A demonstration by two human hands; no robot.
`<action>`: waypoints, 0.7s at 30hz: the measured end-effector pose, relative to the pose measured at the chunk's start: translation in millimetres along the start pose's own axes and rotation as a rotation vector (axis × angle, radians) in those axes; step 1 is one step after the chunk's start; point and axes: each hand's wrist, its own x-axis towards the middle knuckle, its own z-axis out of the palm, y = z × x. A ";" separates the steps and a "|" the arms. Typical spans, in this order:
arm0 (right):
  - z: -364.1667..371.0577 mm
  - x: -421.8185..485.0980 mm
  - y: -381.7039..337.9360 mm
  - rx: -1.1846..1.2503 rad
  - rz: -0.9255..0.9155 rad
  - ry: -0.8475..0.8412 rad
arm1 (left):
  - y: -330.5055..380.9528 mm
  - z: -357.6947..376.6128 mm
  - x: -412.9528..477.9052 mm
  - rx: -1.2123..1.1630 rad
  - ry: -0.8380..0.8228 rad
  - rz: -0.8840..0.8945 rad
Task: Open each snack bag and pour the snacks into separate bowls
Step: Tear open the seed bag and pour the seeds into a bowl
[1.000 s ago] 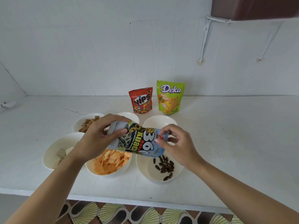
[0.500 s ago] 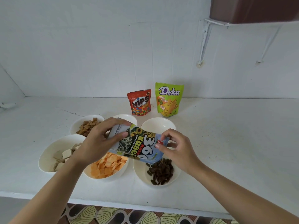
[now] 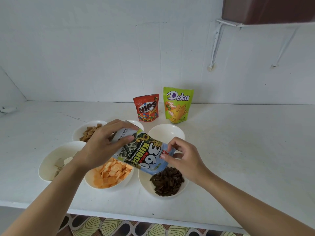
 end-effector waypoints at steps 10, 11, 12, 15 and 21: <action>1.0 -0.2 -1.6 -0.038 -0.013 -0.001 | 11.7 -2.3 5.5 0.123 0.010 0.049; 0.8 -0.1 -1.3 -0.041 -0.012 0.013 | 13.6 -2.4 6.5 0.127 0.005 0.055; 0.6 0.0 -0.8 -0.041 -0.008 0.024 | 15.2 -2.4 7.6 0.129 0.002 0.061; 0.7 -0.2 0.9 -0.062 0.008 0.003 | 19.3 -2.0 11.2 0.182 -0.019 0.105; -2.2 -2.0 1.1 -0.076 -0.002 0.026 | 25.8 1.9 18.2 0.244 -0.029 0.197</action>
